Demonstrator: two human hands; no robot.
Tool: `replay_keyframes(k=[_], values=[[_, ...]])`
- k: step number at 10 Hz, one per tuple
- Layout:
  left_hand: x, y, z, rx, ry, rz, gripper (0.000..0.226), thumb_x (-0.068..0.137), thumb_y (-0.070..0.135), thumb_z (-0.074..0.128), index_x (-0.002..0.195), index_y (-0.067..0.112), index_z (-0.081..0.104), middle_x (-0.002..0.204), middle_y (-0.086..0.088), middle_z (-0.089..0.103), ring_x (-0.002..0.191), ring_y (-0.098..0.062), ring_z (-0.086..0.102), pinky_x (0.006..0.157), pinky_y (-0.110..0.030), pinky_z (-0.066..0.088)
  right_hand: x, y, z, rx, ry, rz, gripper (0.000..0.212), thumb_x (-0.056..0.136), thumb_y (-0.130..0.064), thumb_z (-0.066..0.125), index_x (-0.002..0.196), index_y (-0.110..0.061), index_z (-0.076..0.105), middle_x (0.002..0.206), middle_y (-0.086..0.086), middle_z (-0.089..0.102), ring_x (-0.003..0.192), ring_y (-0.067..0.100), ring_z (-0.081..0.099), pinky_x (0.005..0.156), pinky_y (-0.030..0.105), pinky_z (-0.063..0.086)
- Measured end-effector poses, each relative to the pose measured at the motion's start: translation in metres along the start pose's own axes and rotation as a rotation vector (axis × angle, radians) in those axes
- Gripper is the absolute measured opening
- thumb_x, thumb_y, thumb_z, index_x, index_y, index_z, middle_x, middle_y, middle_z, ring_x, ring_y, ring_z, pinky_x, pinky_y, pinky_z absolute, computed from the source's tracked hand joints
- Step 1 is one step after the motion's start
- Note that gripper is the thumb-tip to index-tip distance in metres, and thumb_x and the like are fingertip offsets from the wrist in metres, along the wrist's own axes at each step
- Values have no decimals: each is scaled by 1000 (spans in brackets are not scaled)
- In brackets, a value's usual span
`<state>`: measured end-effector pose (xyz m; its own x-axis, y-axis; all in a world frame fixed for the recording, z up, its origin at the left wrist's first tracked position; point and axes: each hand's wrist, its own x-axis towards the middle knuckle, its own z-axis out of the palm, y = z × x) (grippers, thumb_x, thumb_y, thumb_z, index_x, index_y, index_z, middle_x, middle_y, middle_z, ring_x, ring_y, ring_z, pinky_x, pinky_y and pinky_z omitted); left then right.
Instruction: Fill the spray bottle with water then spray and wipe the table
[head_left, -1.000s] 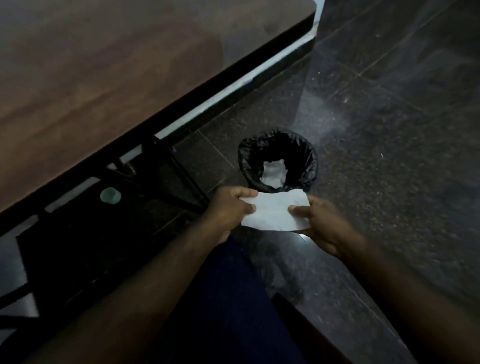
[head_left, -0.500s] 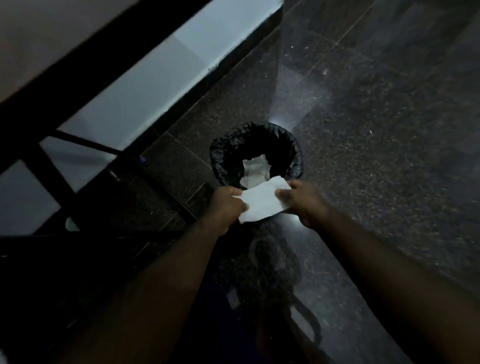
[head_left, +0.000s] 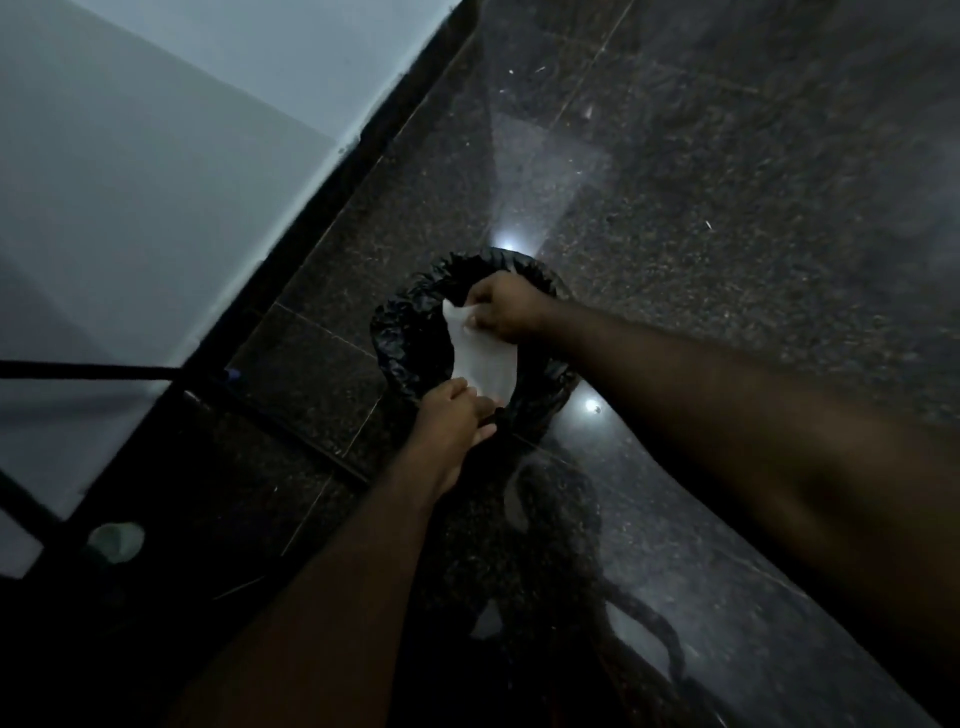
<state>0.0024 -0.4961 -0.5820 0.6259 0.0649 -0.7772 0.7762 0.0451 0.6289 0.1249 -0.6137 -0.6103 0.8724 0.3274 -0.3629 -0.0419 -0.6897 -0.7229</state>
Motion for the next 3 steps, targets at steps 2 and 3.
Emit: replay_keyframes(k=[2, 3], values=[[3, -7, 1, 84, 2, -11, 59, 96, 6, 57, 149, 4, 30, 146, -11, 44, 121, -27, 51, 95, -41, 47, 19, 23, 14, -263, -10, 110, 33, 91, -19, 66, 122, -8, 61, 123, 14, 64, 112, 30, 59, 87, 35, 48], [5, -7, 3, 153, 35, 23, 61, 96, 8, 57, 150, 5, 28, 147, -9, 43, 114, -23, 51, 93, -38, 47, 18, 30, 19, -281, 106, 155, 27, 96, -19, 59, 120, -8, 56, 119, 17, 62, 109, 35, 59, 78, 38, 45]])
